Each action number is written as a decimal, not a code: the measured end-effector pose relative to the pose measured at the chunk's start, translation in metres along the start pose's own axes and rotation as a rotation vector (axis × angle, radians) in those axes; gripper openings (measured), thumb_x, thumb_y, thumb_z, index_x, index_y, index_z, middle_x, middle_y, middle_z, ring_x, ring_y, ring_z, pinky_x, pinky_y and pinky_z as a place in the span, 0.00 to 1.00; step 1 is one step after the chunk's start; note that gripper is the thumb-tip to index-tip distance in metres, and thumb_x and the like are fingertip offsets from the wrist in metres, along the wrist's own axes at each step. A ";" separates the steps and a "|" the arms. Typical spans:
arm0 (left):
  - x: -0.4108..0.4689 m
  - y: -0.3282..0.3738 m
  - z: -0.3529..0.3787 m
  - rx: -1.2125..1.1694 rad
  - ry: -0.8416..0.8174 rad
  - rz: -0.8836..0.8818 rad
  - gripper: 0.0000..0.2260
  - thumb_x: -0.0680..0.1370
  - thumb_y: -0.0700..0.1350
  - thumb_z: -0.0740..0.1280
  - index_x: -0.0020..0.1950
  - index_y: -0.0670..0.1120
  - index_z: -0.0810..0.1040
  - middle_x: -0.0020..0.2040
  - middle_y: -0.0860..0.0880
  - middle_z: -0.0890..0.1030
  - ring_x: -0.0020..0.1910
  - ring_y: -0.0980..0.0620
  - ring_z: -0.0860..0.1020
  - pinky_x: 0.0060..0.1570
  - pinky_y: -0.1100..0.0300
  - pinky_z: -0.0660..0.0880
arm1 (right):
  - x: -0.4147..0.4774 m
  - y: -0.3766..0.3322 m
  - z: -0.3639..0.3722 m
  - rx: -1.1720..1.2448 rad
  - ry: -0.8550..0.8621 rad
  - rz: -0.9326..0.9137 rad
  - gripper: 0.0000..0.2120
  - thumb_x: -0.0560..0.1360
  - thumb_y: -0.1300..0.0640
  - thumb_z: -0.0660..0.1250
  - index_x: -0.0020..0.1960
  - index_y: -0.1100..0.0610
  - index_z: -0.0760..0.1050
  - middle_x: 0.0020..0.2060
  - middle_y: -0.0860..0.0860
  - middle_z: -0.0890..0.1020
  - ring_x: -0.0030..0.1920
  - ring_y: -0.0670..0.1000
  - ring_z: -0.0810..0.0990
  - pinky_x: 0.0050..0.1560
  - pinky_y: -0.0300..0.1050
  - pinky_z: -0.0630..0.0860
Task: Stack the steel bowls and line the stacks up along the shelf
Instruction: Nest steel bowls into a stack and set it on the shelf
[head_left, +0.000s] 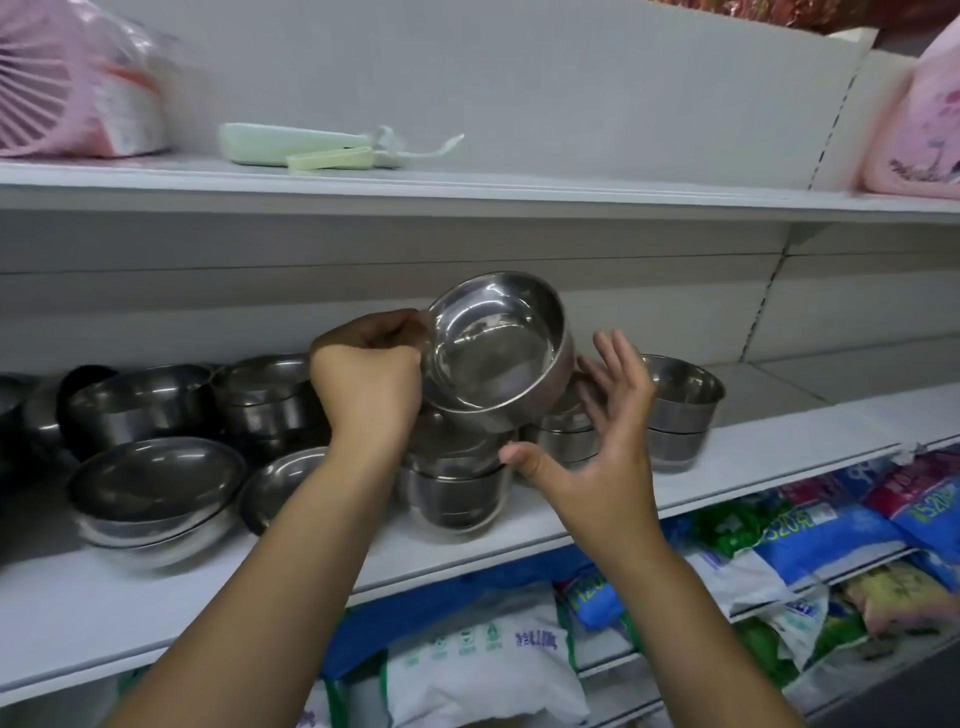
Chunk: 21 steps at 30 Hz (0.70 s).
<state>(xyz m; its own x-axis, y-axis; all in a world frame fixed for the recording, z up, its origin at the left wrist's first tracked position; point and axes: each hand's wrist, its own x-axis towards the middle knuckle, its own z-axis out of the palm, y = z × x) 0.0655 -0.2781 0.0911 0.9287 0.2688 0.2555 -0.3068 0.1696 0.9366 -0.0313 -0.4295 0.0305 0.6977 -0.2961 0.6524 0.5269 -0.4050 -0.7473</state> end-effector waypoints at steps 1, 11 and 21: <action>-0.005 0.000 0.010 0.016 -0.030 -0.010 0.06 0.71 0.36 0.75 0.45 0.45 0.88 0.39 0.48 0.88 0.40 0.50 0.85 0.46 0.53 0.83 | 0.006 -0.003 -0.009 -0.003 -0.031 -0.002 0.59 0.60 0.38 0.81 0.80 0.43 0.50 0.75 0.32 0.59 0.76 0.37 0.61 0.72 0.34 0.65; -0.064 0.006 0.101 0.081 -0.281 0.160 0.06 0.81 0.45 0.69 0.48 0.48 0.86 0.41 0.54 0.87 0.41 0.63 0.84 0.41 0.70 0.77 | 0.043 0.033 -0.103 -0.091 -0.044 0.030 0.58 0.60 0.43 0.84 0.79 0.42 0.52 0.73 0.36 0.66 0.74 0.41 0.67 0.73 0.44 0.69; -0.104 -0.067 0.148 0.518 -0.004 0.504 0.13 0.80 0.51 0.66 0.59 0.45 0.81 0.53 0.47 0.83 0.53 0.47 0.80 0.55 0.54 0.76 | 0.087 0.093 -0.176 -0.101 0.120 0.167 0.53 0.60 0.40 0.83 0.77 0.43 0.57 0.69 0.43 0.74 0.67 0.39 0.75 0.62 0.28 0.72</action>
<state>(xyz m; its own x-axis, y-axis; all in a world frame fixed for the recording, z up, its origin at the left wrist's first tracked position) 0.0205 -0.4582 0.0371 0.7017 0.1920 0.6861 -0.5607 -0.4453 0.6981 -0.0067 -0.6458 0.0401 0.7052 -0.4650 0.5352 0.3531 -0.4243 -0.8339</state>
